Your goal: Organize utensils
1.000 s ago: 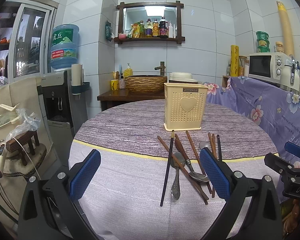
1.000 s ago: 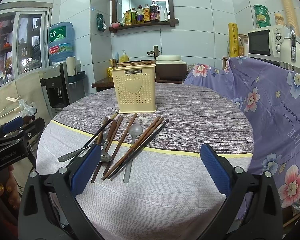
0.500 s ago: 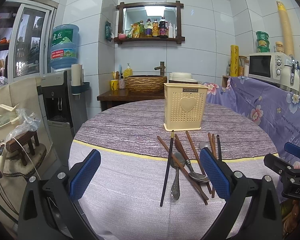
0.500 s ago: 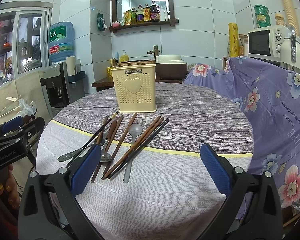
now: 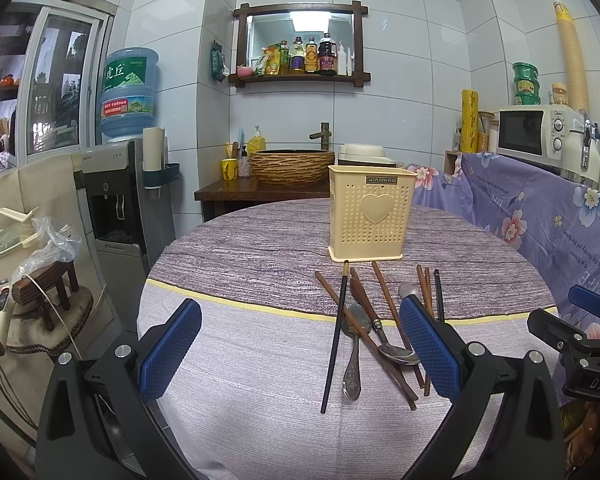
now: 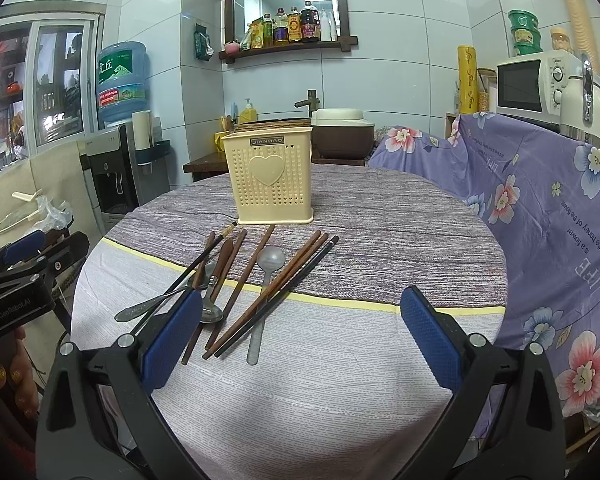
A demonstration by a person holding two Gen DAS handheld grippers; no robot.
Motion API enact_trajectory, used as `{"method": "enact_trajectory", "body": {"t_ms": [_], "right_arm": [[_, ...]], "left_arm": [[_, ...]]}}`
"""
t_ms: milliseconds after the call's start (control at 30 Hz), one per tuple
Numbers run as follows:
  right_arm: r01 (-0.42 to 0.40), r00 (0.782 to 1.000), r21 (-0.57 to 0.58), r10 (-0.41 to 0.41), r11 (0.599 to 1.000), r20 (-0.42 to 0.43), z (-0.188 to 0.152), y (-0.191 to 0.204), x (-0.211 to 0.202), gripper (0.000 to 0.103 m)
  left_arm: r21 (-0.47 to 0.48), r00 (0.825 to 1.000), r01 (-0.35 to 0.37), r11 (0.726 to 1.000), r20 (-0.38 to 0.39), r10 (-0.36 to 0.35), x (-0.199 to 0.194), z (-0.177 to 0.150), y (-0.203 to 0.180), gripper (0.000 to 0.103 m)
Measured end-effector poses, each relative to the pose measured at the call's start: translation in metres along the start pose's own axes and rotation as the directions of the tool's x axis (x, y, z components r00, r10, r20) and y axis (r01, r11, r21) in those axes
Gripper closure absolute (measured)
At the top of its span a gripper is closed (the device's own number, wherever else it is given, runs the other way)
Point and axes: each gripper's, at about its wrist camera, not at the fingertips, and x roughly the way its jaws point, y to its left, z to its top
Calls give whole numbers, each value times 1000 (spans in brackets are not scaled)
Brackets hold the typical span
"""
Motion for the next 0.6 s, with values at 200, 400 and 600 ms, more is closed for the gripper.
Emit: {"method": "enact_trajectory", "body": {"t_ms": [200, 400, 600], "right_arm": [[2, 1000, -1, -2, 1000, -3, -1, 0, 2, 5], [-9, 999, -3, 9, 1000, -50, -5, -2, 13, 5], [-15, 988, -9, 13, 1000, -151, -2, -9, 34, 5]], "left_arm": [[0, 1000, 2, 1000, -4, -2, 1, -1, 1, 5], [-11, 999, 5, 1000, -42, -6, 9, -3, 7, 5], [-40, 988, 60, 997, -137, -65, 34, 6, 23, 5]]}}
